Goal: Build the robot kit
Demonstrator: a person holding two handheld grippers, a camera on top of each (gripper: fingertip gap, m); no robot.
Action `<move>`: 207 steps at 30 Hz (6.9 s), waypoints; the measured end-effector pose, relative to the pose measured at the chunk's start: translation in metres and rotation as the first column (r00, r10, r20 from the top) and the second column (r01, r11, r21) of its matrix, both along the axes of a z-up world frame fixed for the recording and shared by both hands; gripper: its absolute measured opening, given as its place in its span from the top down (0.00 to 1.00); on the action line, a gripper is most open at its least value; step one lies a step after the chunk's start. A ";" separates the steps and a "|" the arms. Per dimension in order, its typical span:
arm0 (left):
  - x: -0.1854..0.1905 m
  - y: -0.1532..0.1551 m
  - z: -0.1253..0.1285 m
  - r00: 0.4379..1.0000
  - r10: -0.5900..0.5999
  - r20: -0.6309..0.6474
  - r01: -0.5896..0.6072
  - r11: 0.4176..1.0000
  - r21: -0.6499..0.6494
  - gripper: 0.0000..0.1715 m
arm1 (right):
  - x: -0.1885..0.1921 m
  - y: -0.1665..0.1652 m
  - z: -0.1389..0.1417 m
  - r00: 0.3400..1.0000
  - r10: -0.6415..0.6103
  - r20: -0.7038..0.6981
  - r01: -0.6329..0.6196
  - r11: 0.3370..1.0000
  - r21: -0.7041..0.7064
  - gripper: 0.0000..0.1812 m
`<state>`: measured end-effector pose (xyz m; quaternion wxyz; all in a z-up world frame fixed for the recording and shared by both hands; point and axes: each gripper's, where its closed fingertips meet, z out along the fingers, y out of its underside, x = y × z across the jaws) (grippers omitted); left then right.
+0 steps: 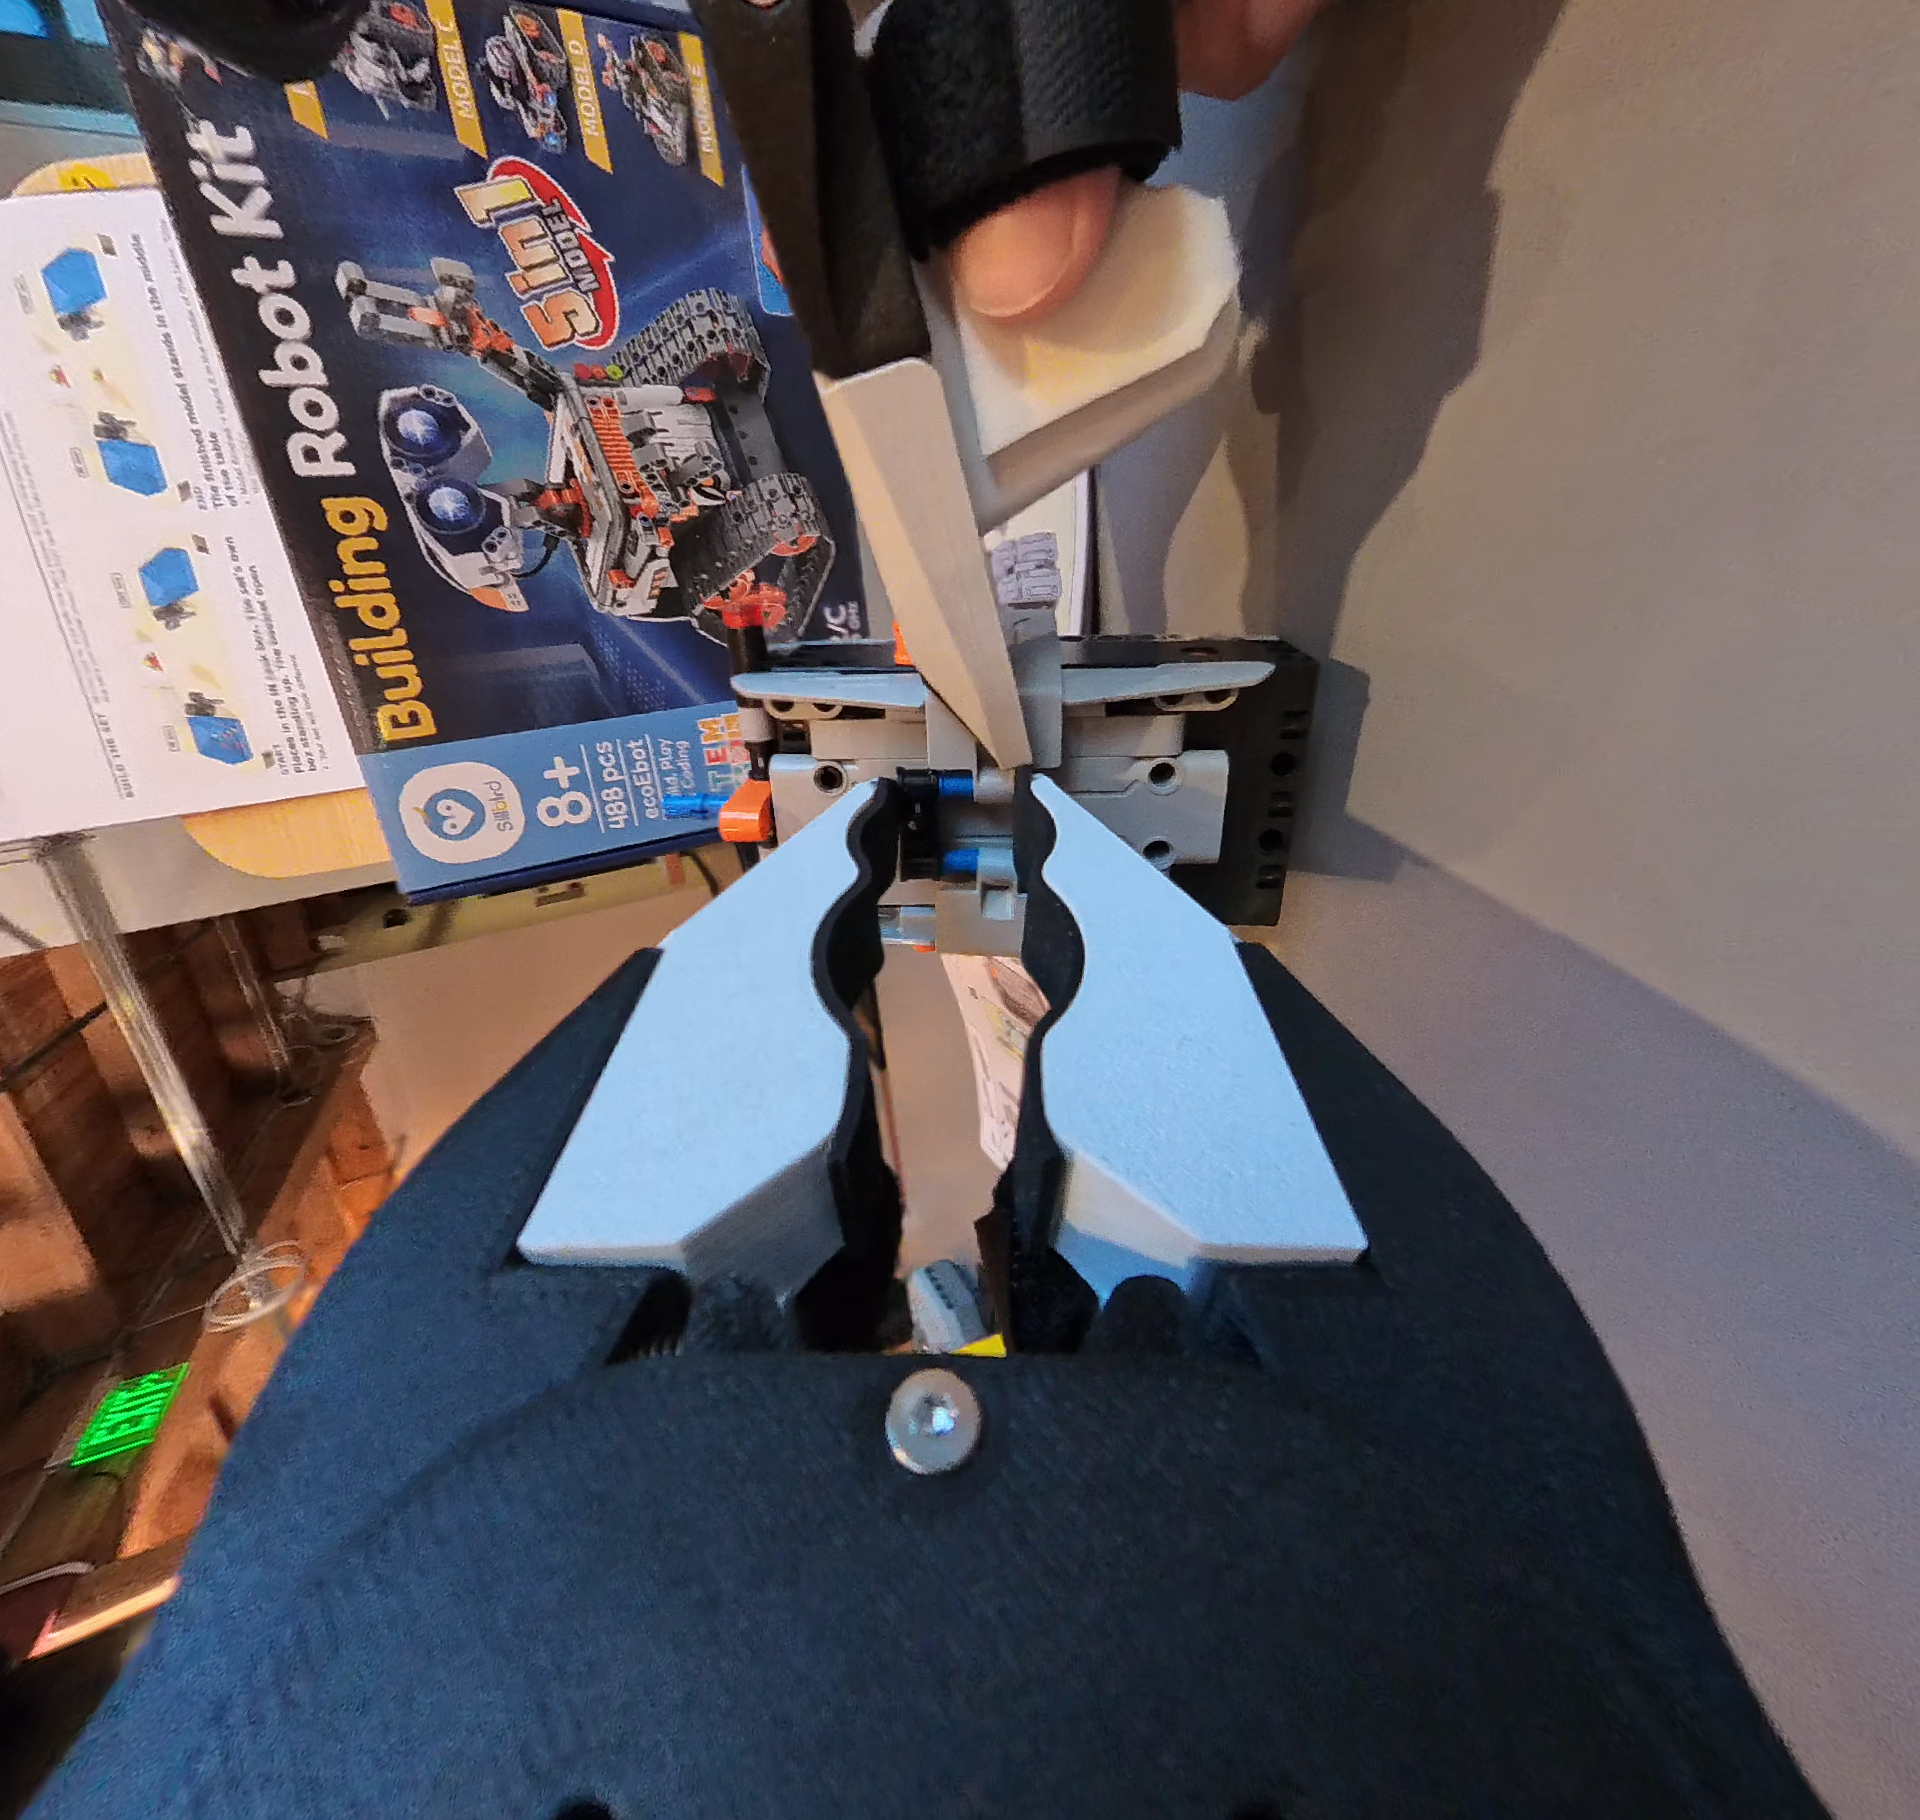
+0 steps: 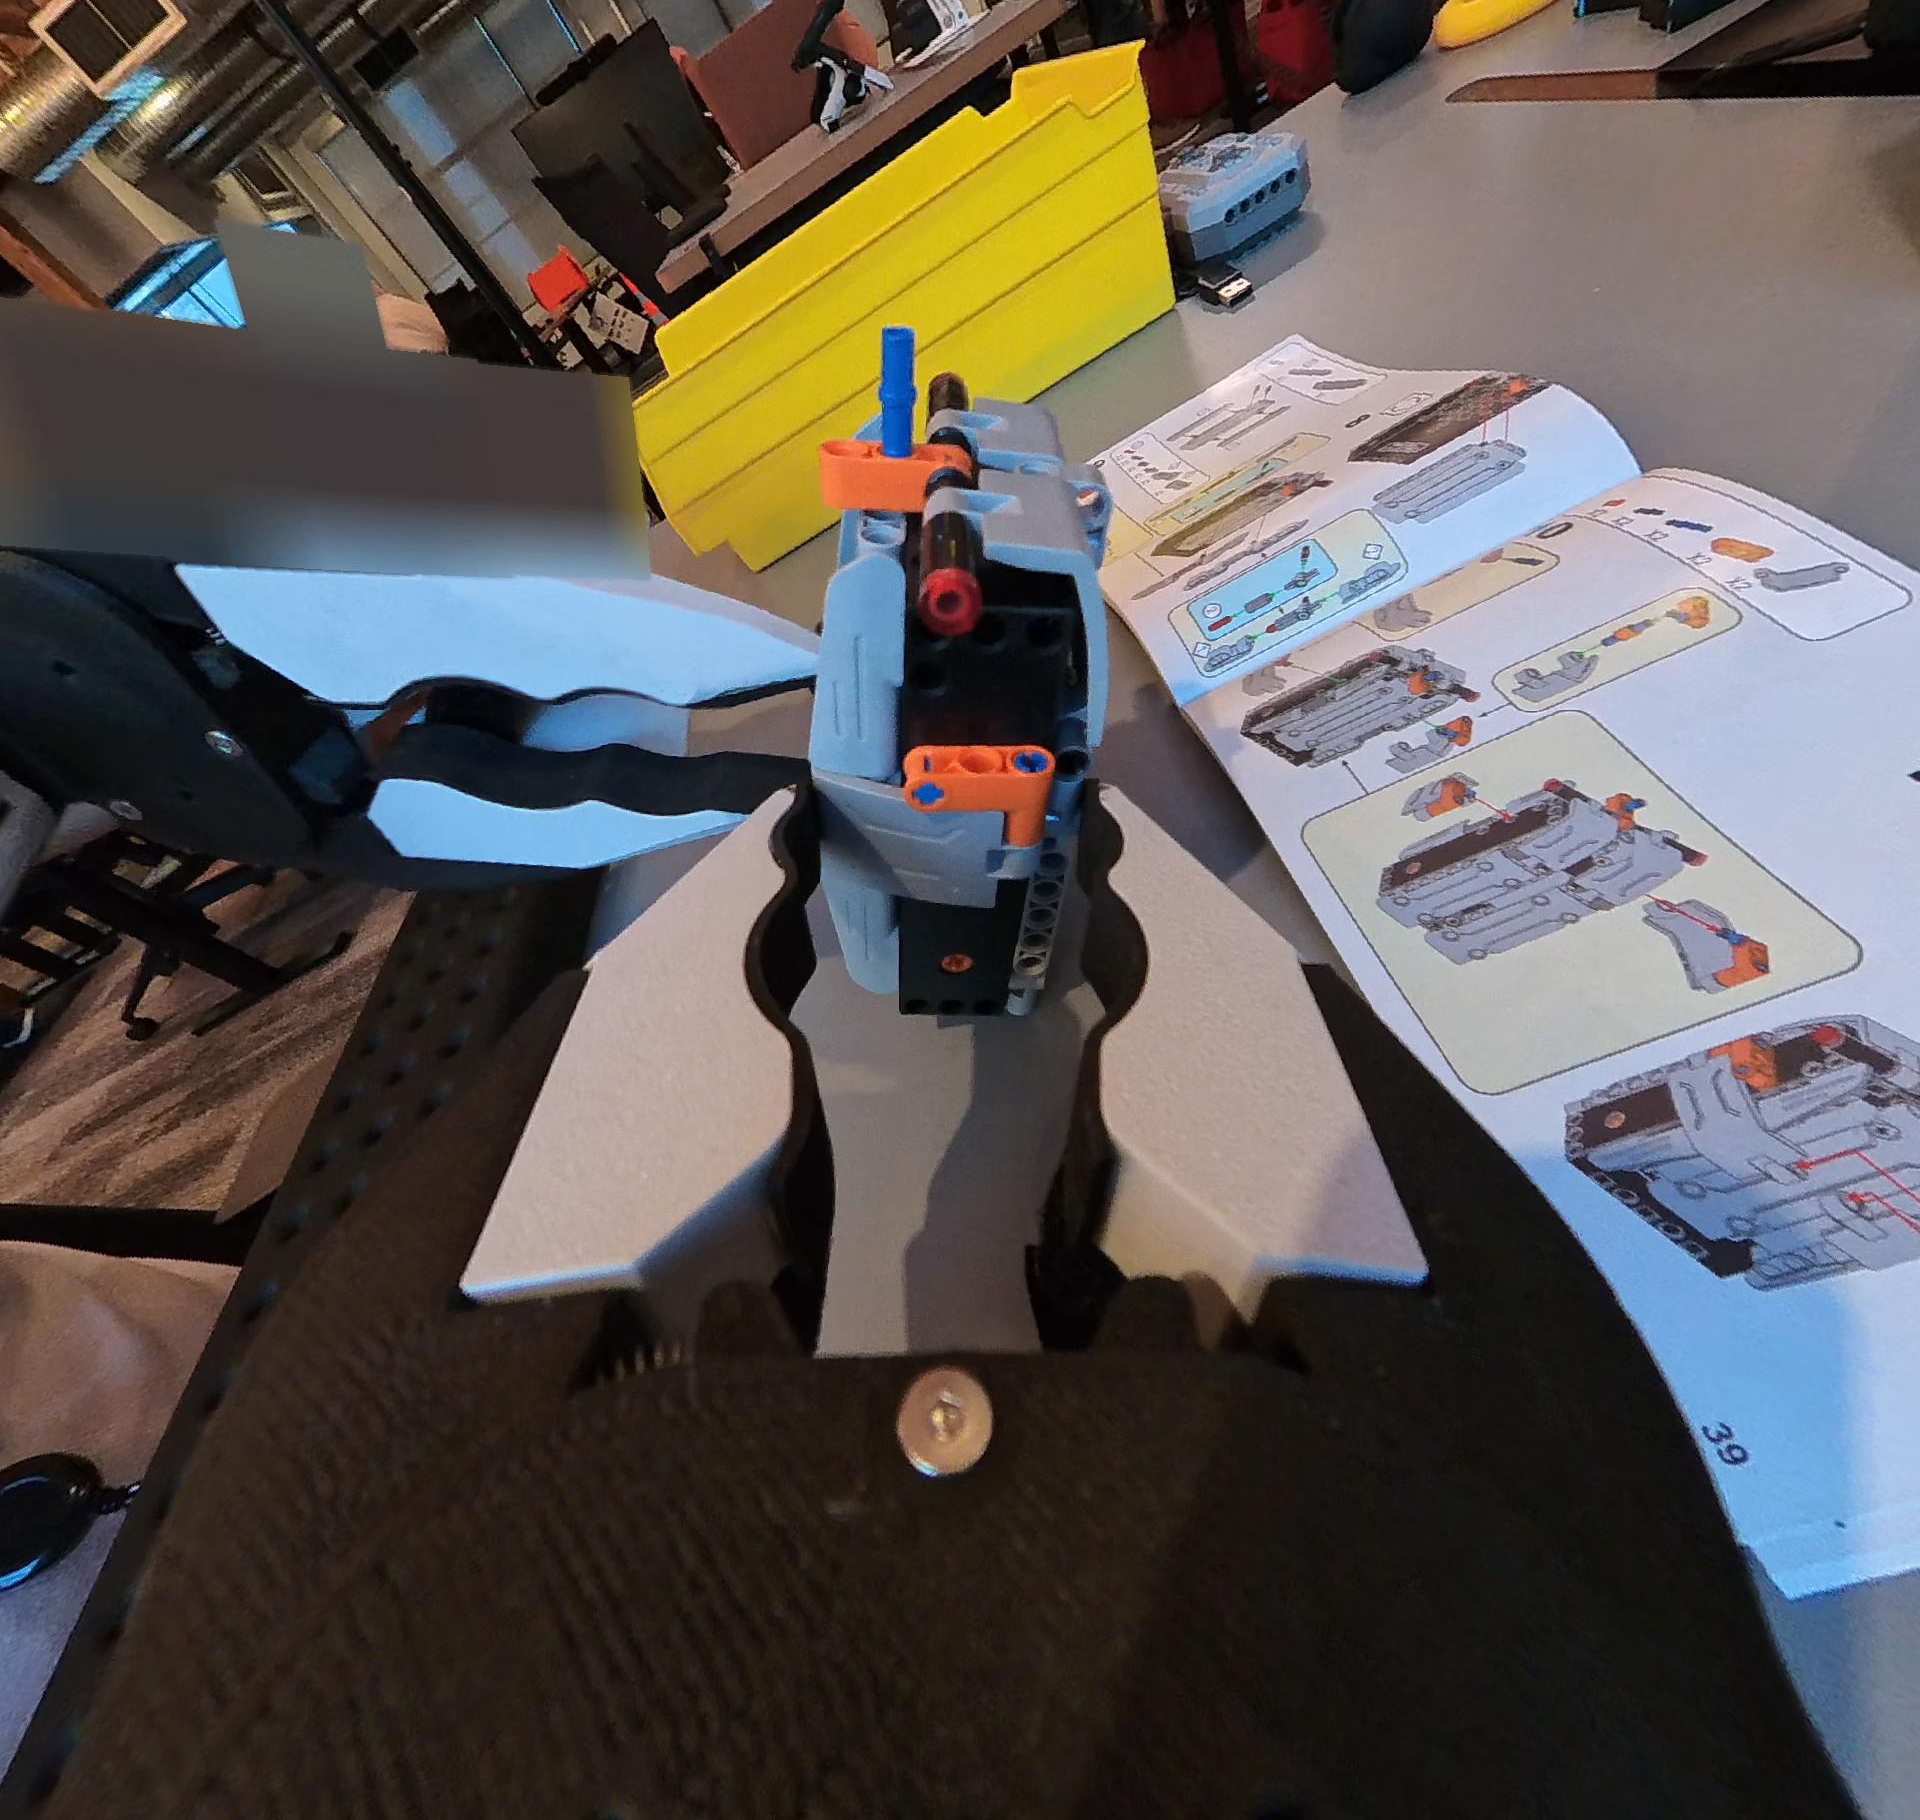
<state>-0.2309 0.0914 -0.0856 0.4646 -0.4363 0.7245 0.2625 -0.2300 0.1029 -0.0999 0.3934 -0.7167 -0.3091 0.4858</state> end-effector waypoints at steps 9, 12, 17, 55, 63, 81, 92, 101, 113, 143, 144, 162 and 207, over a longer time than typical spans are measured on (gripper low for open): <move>-0.007 -0.005 0.002 0.998 -0.004 0.062 0.009 0.996 -0.085 0.75 | 0.000 0.000 0.000 1.000 -0.001 -0.002 0.001 1.000 -0.012 0.73; -0.014 -0.006 0.011 0.997 -0.016 0.075 0.022 0.997 -0.080 0.76 | 0.000 0.000 0.000 1.000 -0.001 -0.003 0.001 1.000 -0.014 0.73; -0.021 0.002 0.012 0.999 -0.028 0.030 0.030 0.998 -0.047 0.80 | -0.001 0.000 0.000 1.000 0.001 -0.003 -0.001 1.000 -0.017 0.73; -0.019 -0.007 0.011 0.989 0.017 0.149 0.008 0.986 -0.166 0.76 | -0.001 -0.002 0.000 1.000 0.000 0.030 -0.001 1.000 0.019 0.73; -0.042 0.000 -0.003 0.685 0.405 0.606 0.295 0.606 -0.738 0.59 | -0.001 -0.005 0.000 0.998 0.037 0.041 -0.039 0.998 0.053 0.73; -0.020 -0.040 -0.024 0.712 0.319 0.626 0.526 0.350 -0.776 0.69 | -0.009 -0.051 0.000 0.968 0.245 0.050 -0.248 0.965 0.085 0.72; -0.019 -0.048 -0.021 0.708 0.323 0.627 0.538 0.328 -0.777 0.69 | -0.009 -0.060 0.000 0.964 0.250 0.090 -0.259 0.958 0.120 0.72; -0.018 -0.046 -0.022 0.705 0.359 0.612 0.535 0.298 -0.791 0.69 | -0.004 -0.057 -0.003 0.970 0.193 0.149 -0.216 0.964 0.158 0.70; -0.018 -0.043 -0.021 0.700 0.399 0.593 0.533 0.261 -0.805 0.70 | 0.021 -0.074 0.063 0.918 -0.252 0.307 -0.113 0.575 0.810 0.73; -0.019 -0.040 -0.021 0.696 0.423 0.580 0.532 0.239 -0.812 0.69 | -0.024 -0.057 0.023 0.606 -0.453 0.654 -0.532 0.381 0.756 0.82; -0.019 -0.040 -0.021 0.695 0.422 0.582 0.534 0.240 -0.811 0.69 | -0.024 -0.057 0.023 0.606 -0.453 0.654 -0.531 0.381 0.757 0.82; -0.019 -0.040 -0.022 0.696 0.415 0.586 0.537 0.242 -0.808 0.69 | 0.008 -0.044 0.027 0.994 -0.045 0.097 0.031 0.990 0.139 0.61; -0.024 -0.041 -0.021 0.691 0.488 0.534 0.579 0.068 -0.812 0.72 | -0.020 -0.076 0.034 0.700 -0.433 0.568 -0.424 0.388 0.818 0.69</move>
